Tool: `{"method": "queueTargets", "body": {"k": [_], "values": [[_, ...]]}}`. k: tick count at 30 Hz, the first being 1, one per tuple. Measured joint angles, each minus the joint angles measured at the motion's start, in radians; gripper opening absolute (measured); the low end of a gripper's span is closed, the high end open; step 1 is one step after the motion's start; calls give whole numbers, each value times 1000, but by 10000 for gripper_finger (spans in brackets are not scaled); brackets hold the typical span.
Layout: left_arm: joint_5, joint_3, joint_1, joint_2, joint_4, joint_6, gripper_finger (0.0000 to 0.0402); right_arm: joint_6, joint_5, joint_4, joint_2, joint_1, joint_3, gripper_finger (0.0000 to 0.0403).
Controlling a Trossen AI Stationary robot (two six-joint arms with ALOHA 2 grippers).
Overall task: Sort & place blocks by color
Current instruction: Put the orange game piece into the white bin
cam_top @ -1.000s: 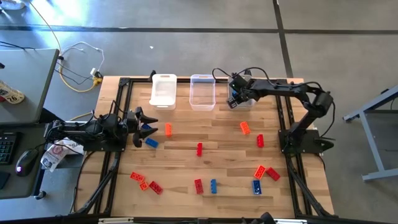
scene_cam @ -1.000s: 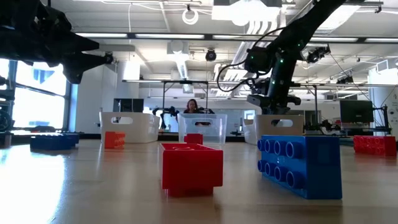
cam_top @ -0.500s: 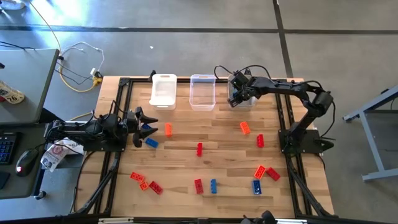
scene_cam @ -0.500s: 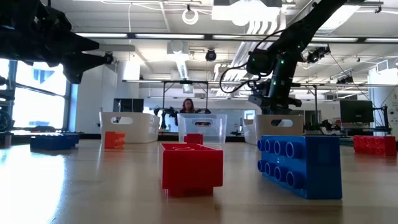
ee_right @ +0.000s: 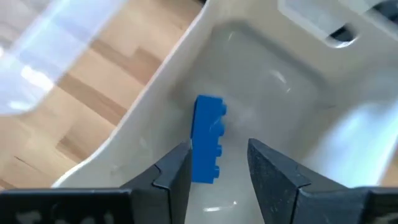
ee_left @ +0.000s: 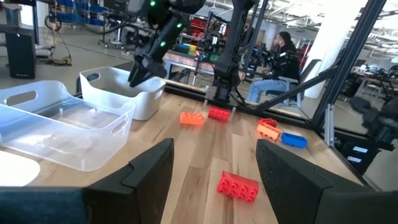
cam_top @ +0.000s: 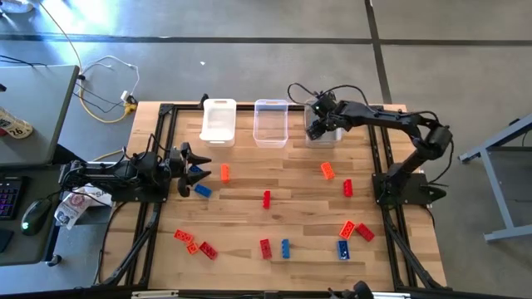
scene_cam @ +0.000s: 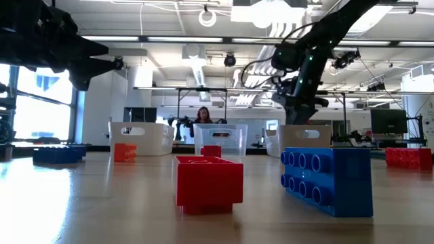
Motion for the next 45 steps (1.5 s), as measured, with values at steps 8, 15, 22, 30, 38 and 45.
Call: {"method": "queueTargets", "body": {"k": [8,15,22,30,38,45], "values": [[0,0,0,5,1,21,216,26,0,-3,-134,28,0,142],[-6,0,0,40,1,31,216,29,-1,-5,-206,85,0,142],[31,22,-1,47,7,35,216,26,-1,-5,-228,124,0,142],[104,135,-1,138,-79,98,216,29,-1,-5,-228,147,0,142],[228,342,-15,340,-314,82,216,48,-1,-5,-228,147,0,142],[252,525,-76,524,-422,80,216,52,-1,-5,-228,147,0,142]]}}
